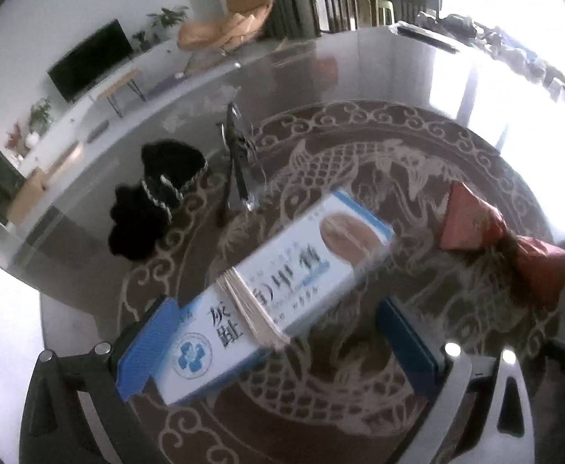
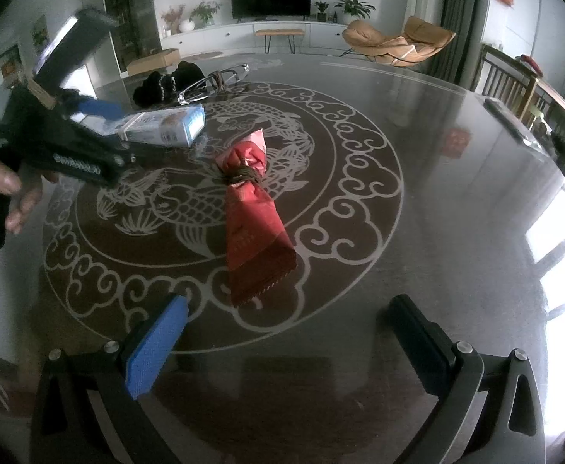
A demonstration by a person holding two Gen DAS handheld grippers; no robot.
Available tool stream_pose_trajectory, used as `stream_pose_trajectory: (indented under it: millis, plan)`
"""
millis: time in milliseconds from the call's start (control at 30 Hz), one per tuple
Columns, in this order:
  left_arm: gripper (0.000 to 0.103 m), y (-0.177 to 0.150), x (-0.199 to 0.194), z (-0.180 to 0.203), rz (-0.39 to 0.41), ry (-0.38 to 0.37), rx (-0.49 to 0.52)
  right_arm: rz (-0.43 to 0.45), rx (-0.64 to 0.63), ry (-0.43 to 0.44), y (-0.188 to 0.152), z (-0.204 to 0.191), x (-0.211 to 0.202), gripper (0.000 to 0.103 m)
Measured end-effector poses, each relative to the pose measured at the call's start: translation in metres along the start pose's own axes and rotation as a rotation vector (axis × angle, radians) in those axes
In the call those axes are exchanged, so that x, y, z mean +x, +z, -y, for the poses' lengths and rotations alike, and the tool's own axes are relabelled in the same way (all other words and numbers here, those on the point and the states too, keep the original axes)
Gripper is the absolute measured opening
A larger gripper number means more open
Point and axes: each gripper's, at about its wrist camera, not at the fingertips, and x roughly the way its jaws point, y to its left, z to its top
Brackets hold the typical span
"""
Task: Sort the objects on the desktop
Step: 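Lift the blue ointment box with the left tool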
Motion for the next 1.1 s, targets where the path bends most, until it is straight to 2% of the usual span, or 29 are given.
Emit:
stream_pose_trajectory:
  millis: [67,100,133,167,200,267,300,367,400,500,567,633,667,700,733,767,800,867,1100]
  plan:
    - [0.103,-0.008,-0.008,0.004,0.001,-0.037,0.032,0.001,0.001,0.001,0.000,0.000,0.000,0.103]
    - [0.096,-0.012,-0.012,0.007,0.004,-0.050,0.049,0.000,0.001,0.002,0.000,0.000,0.000,0.103]
    - [0.085,-0.016,-0.018,0.011,0.022,-0.029,0.078,0.001,0.002,0.002,0.000,0.000,-0.001,0.103]
    - [0.060,-0.019,-0.023,0.014,0.032,0.008,0.091,0.000,0.001,0.002,0.001,0.000,-0.001,0.103]
    - [0.042,-0.022,-0.028,0.014,0.041,0.050,0.084,0.000,0.001,0.000,0.001,-0.001,-0.001,0.103]
    - [0.029,-0.025,-0.036,0.002,0.051,0.026,-0.006,0.000,0.004,-0.001,0.001,-0.001,-0.001,0.103]
    - [0.021,-0.027,-0.041,-0.008,0.061,-0.033,-0.098,0.001,0.006,-0.001,0.000,-0.001,-0.002,0.103]
    - [0.011,-0.032,-0.046,-0.016,0.074,-0.074,-0.191,0.000,0.009,-0.006,0.000,0.000,-0.002,0.103]
    - [0.010,-0.037,-0.048,-0.016,0.078,-0.079,-0.226,0.000,0.012,-0.010,0.000,0.000,-0.002,0.103]
    - [0.010,-0.054,-0.057,-0.004,0.097,-0.053,-0.218,0.003,0.016,-0.021,0.000,0.000,-0.003,0.103]
    - [0.011,-0.065,-0.064,0.003,0.088,-0.056,-0.225,0.005,0.015,-0.019,0.000,0.000,-0.003,0.103]
    - [0.013,-0.069,-0.063,0.004,0.074,-0.026,-0.231,0.005,0.013,-0.014,0.000,0.000,-0.003,0.103]
    - [0.021,-0.070,-0.066,0.005,0.086,-0.009,-0.219,0.005,0.012,-0.011,0.000,0.000,-0.003,0.103]
    - [0.044,-0.069,-0.068,0.003,0.099,0.006,-0.209,0.005,0.011,-0.008,0.000,0.000,-0.003,0.103]
    - [0.058,-0.066,-0.071,0.001,0.115,0.040,-0.196,0.005,0.010,-0.005,0.000,0.000,-0.003,0.103]
    - [0.083,-0.063,-0.068,-0.003,0.127,0.065,-0.190,0.004,0.009,-0.003,0.000,0.000,-0.002,0.103]
    - [0.089,-0.057,-0.070,-0.004,0.154,0.096,-0.174,0.003,0.009,-0.003,0.000,0.000,-0.002,0.103]
    - [0.089,-0.042,-0.065,-0.005,0.174,0.112,-0.131,0.004,0.011,-0.002,0.000,0.001,-0.002,0.103]
    - [0.091,-0.005,-0.005,0.004,0.030,0.127,0.010,0.008,0.019,0.007,0.000,0.002,-0.003,0.103]
